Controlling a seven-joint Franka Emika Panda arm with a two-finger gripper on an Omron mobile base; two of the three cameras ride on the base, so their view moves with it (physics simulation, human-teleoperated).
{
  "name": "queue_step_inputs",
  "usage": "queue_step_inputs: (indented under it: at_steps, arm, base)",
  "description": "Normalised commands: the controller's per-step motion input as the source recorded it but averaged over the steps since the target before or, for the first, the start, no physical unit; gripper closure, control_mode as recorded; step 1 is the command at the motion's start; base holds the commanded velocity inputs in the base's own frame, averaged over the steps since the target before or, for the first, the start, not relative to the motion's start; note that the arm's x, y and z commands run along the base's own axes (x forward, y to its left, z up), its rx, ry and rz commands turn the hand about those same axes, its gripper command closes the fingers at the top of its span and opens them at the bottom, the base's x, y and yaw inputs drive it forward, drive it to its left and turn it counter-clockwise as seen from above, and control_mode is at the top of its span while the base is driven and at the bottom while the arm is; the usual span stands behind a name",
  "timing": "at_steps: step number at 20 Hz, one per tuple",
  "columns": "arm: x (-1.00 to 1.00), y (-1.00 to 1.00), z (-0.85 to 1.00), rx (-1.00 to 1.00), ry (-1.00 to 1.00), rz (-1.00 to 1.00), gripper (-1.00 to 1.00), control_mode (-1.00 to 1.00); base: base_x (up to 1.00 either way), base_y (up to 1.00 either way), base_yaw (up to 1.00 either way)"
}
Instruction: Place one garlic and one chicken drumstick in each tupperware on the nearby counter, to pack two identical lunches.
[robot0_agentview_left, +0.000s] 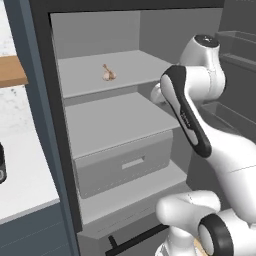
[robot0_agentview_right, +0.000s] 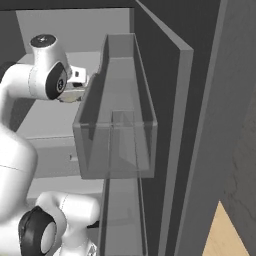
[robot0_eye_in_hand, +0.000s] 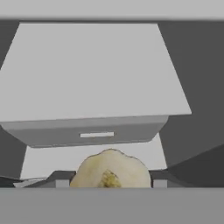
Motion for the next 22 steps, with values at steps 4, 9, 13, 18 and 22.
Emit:
queue_step_inputs:
  at_steps: [4, 9, 13, 18, 22]
  arm:
    - [-0.97, 0.0, -0.55, 0.01, 0.16, -0.04, 1.0, -1.0]
    - [0.0, 0.0, 0.0, 0.0, 0.0, 0.0, 1.0, 1.0]
    - [0.0, 0.0, 0.0, 0.0, 0.0, 0.0, 1.0, 1.0]
    - [0.0, 0.0, 0.0, 0.0, 0.0, 0.0, 1.0, 1.0]
    - [0.0, 0.0, 0.0, 0.0, 0.0, 0.0, 1.0, 1.0]
  base:
    - [0.0, 0.0, 0.0]
    - [-1.0, 0.1, -0.04]
    - [-0.97, 0.55, 0.0]
    - [-0.51, 1.0, 0.11]
    - [-0.15, 1.0, 0.13]
